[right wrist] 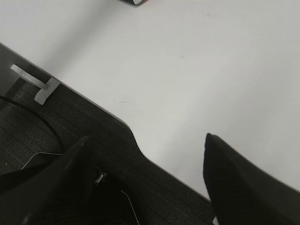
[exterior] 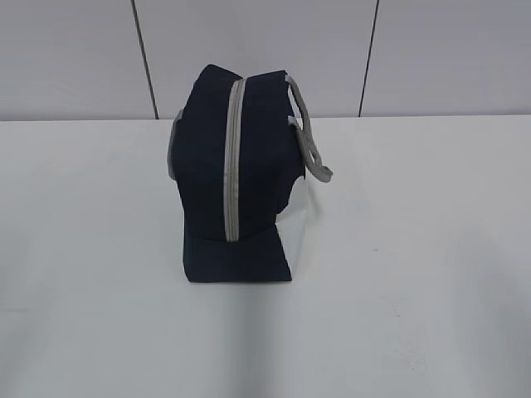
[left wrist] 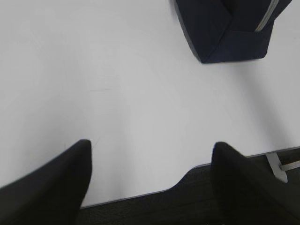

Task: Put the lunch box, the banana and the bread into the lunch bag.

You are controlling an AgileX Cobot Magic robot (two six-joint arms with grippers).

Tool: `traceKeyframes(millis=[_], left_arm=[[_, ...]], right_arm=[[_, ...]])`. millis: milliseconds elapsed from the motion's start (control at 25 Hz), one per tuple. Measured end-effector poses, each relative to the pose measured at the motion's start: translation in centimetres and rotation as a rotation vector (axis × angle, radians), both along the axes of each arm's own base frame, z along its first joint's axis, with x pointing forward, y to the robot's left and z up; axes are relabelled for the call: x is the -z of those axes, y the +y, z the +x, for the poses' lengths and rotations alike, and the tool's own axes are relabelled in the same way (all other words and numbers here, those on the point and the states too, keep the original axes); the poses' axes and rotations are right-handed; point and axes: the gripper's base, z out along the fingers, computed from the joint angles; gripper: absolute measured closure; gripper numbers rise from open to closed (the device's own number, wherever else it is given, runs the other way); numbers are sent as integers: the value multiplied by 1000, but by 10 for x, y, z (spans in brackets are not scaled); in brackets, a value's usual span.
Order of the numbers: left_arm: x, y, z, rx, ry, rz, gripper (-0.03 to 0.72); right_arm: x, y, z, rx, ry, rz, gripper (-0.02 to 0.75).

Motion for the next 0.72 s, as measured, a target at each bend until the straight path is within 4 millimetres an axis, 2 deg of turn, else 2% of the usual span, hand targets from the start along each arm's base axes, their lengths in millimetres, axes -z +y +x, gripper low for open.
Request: traceKeyframes(millis=[560, 720], left_arm=[[0, 0, 0, -1, 0, -1, 212], [0, 0, -1, -7, -5, -1, 214]], right_arm=[[0, 0, 0, 3, -1, 1, 206], [0, -3, 1, 141, -1, 1, 206]])
